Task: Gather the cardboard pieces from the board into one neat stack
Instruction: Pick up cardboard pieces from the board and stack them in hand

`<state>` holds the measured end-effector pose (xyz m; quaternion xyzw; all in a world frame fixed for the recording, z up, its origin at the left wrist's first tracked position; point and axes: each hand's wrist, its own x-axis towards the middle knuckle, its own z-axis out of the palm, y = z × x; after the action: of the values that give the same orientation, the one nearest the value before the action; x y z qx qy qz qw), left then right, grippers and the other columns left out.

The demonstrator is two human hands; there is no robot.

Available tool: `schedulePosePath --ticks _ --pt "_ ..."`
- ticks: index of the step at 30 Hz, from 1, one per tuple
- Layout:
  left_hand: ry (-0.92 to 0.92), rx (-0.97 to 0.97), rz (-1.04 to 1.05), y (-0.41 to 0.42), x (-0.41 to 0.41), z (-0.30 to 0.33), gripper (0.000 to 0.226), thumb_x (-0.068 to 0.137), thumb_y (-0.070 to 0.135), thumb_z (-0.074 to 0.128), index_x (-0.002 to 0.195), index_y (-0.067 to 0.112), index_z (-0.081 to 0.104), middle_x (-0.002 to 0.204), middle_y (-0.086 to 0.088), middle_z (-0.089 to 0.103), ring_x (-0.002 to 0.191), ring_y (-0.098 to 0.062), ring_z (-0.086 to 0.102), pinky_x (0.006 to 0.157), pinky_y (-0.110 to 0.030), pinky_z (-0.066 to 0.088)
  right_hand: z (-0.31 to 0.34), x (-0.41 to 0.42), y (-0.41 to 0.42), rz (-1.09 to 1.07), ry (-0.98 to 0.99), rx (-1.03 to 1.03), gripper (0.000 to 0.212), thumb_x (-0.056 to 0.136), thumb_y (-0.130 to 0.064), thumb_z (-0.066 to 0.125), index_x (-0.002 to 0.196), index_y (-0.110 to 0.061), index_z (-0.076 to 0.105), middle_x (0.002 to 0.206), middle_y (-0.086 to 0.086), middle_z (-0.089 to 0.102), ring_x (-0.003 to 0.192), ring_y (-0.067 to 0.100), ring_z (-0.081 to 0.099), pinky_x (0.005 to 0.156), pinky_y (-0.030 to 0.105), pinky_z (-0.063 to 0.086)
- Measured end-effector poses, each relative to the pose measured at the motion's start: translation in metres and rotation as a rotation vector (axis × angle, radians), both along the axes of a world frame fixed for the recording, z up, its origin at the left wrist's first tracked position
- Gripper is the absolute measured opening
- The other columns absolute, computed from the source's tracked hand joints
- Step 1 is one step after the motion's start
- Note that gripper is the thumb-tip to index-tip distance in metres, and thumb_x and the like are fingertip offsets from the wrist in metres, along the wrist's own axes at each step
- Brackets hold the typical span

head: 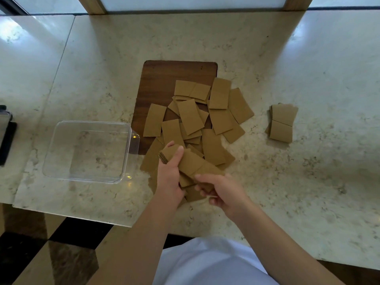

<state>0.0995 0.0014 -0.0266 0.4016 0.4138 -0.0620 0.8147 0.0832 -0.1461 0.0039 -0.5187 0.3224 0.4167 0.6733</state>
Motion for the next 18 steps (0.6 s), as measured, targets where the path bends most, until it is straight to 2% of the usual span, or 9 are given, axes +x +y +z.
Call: schedulePosePath --ticks 3,5,7,11,12,14,16,18 --pt "-0.077 -0.084 -0.018 -0.004 0.001 0.004 0.052 0.082 0.023 0.081 0.130 0.020 0.061 0.096 -0.016 0.074 0.083 -0.032 0.074 0.078 -0.048 0.062 0.009 -0.005 0.004 0.152 0.029 0.045 0.032 0.093 -0.038 0.070 0.082 -0.009 0.078 0.069 0.008 0.071 0.048 0.012 0.056 0.040 0.021 0.033" --pt "-0.097 -0.134 -0.081 -0.011 -0.004 0.004 0.051 0.084 0.013 0.078 0.132 0.020 0.062 0.099 -0.017 0.073 0.086 -0.033 0.073 0.075 -0.044 0.062 0.014 -0.005 0.009 0.141 0.055 0.078 0.050 0.099 -0.046 0.059 0.069 -0.009 0.075 0.061 0.008 0.066 0.044 0.014 0.051 0.038 0.022 0.030" --pt "-0.083 -0.196 -0.114 -0.017 -0.009 0.003 0.049 0.090 0.001 0.067 0.133 0.022 0.064 0.103 -0.020 0.072 0.089 -0.034 0.074 0.074 -0.043 0.061 0.016 -0.004 0.012 0.191 0.053 0.088 0.062 0.100 -0.055 0.052 0.061 -0.010 0.070 0.054 0.006 0.061 0.039 0.014 0.046 0.037 0.022 0.029" --pt "-0.016 -0.199 -0.073 -0.013 -0.008 0.000 0.053 0.093 -0.005 0.056 0.128 0.034 0.067 0.090 -0.016 0.072 0.073 -0.028 0.071 0.068 -0.043 0.060 0.011 0.005 -0.010 0.551 -0.113 -0.062 0.082 0.090 -0.083 0.040 0.053 -0.015 0.068 0.048 0.002 0.055 0.038 0.014 0.045 0.038 0.020 0.034" --pt "0.001 -0.195 -0.067 -0.008 -0.006 0.000 0.049 0.094 -0.002 0.057 0.125 0.035 0.069 0.087 -0.014 0.071 0.069 -0.026 0.068 0.066 -0.042 0.060 0.006 0.011 -0.020 0.551 -0.154 -0.143 0.084 0.087 -0.086 0.038 0.055 -0.015 0.069 0.049 0.000 0.057 0.039 0.012 0.047 0.038 0.020 0.036" --pt "0.005 -0.272 -0.061 0.001 -0.005 0.001 0.033 0.098 0.010 0.058 0.121 0.031 0.070 0.086 -0.013 0.065 0.066 -0.023 0.062 0.064 -0.039 0.057 -0.010 0.026 -0.036 0.412 -0.245 -0.383 0.075 0.091 -0.079 0.043 0.067 -0.013 0.069 0.053 -0.003 0.061 0.044 0.009 0.053 0.042 0.020 0.042" --pt "0.022 -0.340 -0.060 0.007 -0.006 0.003 0.024 0.096 0.025 0.064 0.119 0.027 0.068 0.086 -0.011 0.059 0.067 -0.021 0.058 0.064 -0.036 0.053 -0.030 0.042 -0.040 0.315 -0.362 -0.629 0.052 0.096 -0.063 0.055 0.083 -0.013 0.066 0.069 -0.003 0.066 0.064 0.011 0.062 0.056 0.026 0.050" --pt "0.045 -0.349 -0.073 0.010 -0.007 0.003 0.032 0.090 0.033 0.069 0.121 0.025 0.066 0.088 -0.011 0.056 0.069 -0.023 0.056 0.066 -0.037 0.051 -0.045 0.056 -0.032 0.375 -0.444 -0.773 0.041 0.094 -0.056 0.063 0.106 -0.017 0.063 0.091 -0.005 0.065 0.086 0.016 0.063 0.071 0.033 0.052"
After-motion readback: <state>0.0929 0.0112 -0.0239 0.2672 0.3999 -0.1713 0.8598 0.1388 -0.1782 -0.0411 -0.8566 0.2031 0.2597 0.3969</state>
